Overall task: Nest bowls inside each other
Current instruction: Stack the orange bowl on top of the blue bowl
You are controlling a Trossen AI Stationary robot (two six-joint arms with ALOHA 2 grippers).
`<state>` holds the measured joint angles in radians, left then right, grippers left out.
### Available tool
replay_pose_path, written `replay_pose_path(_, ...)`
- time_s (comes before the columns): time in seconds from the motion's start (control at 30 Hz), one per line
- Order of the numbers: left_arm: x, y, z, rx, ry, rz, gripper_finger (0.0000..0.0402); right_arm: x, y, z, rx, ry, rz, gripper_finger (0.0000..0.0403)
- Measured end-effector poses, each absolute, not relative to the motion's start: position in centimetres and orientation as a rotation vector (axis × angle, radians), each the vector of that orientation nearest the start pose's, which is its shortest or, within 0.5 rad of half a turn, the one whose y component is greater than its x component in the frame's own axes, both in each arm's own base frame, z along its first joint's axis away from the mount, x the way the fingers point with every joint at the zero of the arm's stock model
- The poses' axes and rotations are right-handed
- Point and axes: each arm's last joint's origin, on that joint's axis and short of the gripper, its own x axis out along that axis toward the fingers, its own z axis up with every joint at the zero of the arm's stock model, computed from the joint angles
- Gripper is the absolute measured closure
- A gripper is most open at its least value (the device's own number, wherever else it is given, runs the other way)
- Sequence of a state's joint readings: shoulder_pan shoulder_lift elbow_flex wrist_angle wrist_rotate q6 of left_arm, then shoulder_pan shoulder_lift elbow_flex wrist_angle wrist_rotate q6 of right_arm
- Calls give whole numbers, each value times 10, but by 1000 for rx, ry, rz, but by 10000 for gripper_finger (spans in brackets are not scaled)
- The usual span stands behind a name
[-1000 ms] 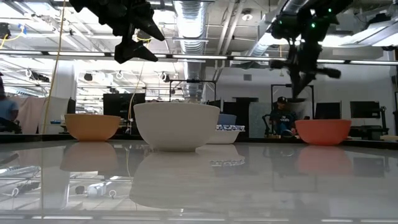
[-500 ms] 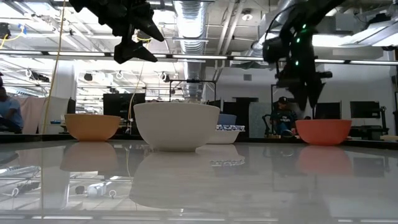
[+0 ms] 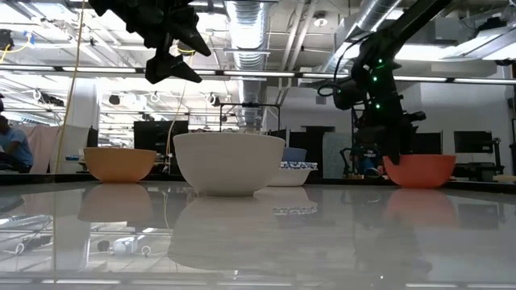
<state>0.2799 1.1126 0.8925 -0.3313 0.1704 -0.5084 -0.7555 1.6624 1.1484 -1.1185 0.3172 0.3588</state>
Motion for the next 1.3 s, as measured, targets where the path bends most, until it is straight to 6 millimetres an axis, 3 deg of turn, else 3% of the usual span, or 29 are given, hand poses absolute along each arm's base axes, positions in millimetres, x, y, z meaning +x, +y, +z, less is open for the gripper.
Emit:
replay_pose_path(0.23, 229, 61, 295, -615, 505, 243, 130, 199, -197, 204, 645, 1490, -1126, 383)
replay_pose_path(0.4, 229, 61, 295, -612, 505, 243, 130, 202, -192, 222, 641, 1454, -1109, 386)
replay_pose_path(0.6, 229, 61, 295, -612, 505, 243, 130, 226, -179, 271, 499, 1314, -986, 396)
replay_pose_path(0.77, 229, 61, 295, -611, 504, 243, 130, 260, -159, 320, 195, 1195, -729, 396)
replay_pose_path(0.93, 229, 61, 295, -620, 499, 265, 130, 290, -134, 354, -149, 1046, -496, 396)
replay_pose_path(1.1, 229, 61, 295, -632, 498, 268, 130, 306, -125, 359, -326, 991, -394, 396)
replay_pose_path(1.3, 229, 61, 295, -639, 497, 270, 130, 325, -139, 331, -314, 1061, -331, 396)
